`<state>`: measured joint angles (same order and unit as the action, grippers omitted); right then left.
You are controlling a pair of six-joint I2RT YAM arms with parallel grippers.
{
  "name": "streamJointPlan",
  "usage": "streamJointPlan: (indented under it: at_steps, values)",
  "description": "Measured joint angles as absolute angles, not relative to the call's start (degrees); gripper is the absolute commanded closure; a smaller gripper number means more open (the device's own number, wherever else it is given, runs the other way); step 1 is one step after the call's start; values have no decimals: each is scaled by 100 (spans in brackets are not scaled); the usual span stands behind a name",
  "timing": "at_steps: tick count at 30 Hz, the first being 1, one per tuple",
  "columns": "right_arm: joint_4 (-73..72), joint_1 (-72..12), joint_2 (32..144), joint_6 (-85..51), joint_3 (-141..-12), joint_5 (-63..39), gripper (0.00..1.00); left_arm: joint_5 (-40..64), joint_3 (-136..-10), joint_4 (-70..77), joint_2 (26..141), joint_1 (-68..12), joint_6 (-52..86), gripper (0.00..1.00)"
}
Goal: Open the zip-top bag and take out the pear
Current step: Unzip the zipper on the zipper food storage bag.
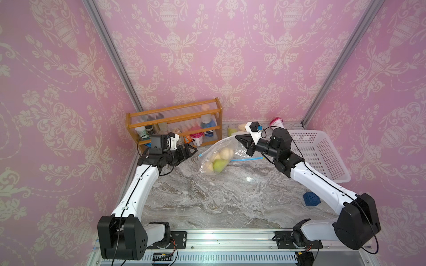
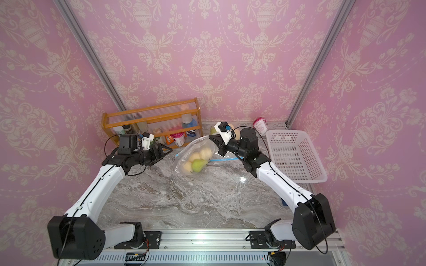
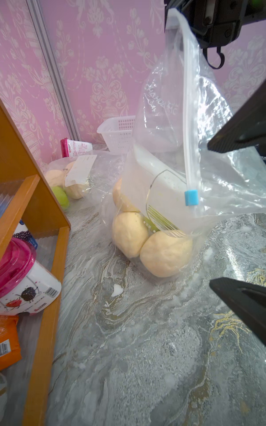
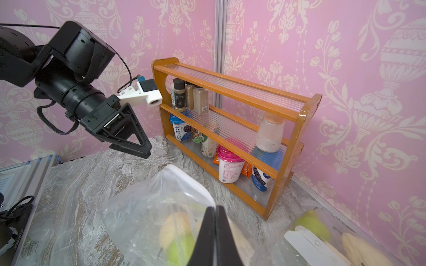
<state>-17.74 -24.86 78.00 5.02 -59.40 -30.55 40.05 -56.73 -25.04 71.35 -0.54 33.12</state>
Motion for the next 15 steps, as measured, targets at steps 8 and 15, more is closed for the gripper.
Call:
streamJointPlan:
  at_steps: [8,15]
  values:
    - [-1745,-2484,7778,419,-5940,-3055,100,4965,-4619,-1090,7297,64,3848,17]
    - [-1732,-2484,7773,261,-5937,-3065,100,5572,-4342,-75,7303,62,4058,21]
